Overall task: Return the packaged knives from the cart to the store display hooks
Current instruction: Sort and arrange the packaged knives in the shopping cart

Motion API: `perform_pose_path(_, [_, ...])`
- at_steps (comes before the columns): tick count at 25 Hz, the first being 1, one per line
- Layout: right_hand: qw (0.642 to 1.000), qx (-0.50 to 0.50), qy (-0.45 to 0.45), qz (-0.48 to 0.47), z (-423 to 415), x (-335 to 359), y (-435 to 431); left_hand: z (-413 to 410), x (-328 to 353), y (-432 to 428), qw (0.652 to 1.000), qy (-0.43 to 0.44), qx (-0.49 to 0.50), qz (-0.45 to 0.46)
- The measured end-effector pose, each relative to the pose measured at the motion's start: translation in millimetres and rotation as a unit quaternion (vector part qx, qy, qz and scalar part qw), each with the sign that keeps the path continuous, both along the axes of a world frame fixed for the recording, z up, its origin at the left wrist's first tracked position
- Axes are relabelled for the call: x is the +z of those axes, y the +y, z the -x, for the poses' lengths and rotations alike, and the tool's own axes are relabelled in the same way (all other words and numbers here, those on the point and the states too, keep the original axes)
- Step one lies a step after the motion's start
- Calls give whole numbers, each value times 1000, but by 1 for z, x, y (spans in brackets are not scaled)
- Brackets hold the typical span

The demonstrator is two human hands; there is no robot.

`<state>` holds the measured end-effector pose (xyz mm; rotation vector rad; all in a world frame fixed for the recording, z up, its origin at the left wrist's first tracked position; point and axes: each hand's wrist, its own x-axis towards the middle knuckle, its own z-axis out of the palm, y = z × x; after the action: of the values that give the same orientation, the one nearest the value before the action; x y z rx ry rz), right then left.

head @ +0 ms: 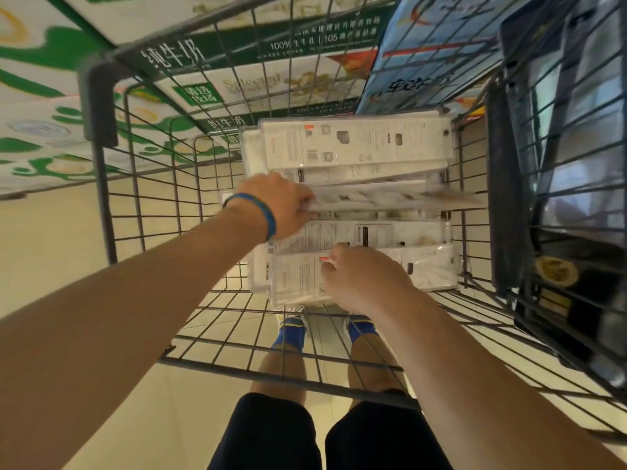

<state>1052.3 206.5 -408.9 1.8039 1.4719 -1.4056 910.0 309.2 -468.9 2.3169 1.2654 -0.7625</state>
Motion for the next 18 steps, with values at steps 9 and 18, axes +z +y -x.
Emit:
perform_pose_path(9, [817,-563,126,-13,-21,5,23,37,70,47,985,-115,82,94])
perform_pose_path(18, [704,-687,166,-67,-31,-18,31,5,24,-93,797,-221,465,315])
